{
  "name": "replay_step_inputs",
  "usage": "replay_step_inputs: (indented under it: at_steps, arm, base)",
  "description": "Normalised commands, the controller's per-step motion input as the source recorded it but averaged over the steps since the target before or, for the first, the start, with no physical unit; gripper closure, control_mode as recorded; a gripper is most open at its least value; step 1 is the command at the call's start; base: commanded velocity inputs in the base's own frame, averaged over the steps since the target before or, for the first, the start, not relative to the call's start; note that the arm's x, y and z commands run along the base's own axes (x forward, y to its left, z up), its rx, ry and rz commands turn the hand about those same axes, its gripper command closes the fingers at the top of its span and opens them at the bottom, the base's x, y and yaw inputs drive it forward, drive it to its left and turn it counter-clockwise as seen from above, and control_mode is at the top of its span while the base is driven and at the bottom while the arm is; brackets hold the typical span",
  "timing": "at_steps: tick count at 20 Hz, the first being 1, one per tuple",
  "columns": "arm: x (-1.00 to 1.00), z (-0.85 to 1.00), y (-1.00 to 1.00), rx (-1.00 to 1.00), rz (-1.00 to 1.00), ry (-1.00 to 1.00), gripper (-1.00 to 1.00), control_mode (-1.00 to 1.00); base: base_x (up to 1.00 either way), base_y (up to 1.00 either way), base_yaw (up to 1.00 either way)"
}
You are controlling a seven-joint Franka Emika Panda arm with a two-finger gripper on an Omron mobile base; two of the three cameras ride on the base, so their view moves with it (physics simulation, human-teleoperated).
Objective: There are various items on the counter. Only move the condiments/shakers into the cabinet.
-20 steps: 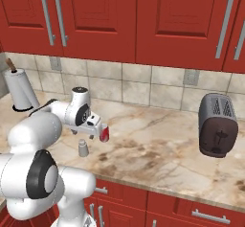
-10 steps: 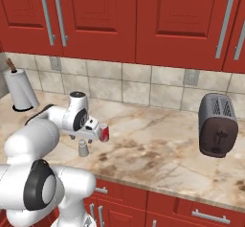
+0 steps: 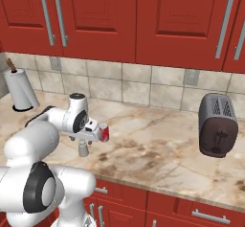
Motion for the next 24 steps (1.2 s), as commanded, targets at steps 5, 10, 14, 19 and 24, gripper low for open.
replay_step_inputs:
  at_steps: [5,10,14,19,24]
  arm:
    - [0.0,-0.01,0.0,0.0,0.0,0.0,-1.0,-1.0]
    - [0.0,-0.1,-0.01,-0.01,0.0,-0.01,-1.0,-1.0]
    - [0.0,-0.19,0.0,-0.01,0.0,0.0,-1.0,-1.0]
    - [0.0,-0.05,-0.02,0.0,0.0,-0.02,-1.0,-1.0]
    - [0.0,-0.03,-0.01,0.0,0.01,-0.02,-1.0,-1.0]
  base:
    - [0.0,0.0,0.0]
    - [0.0,0.0,0.0]
    - [0.0,0.0,0.0]
    - [0.0,0.0,0.0]
    - [0.0,0.0,0.0]
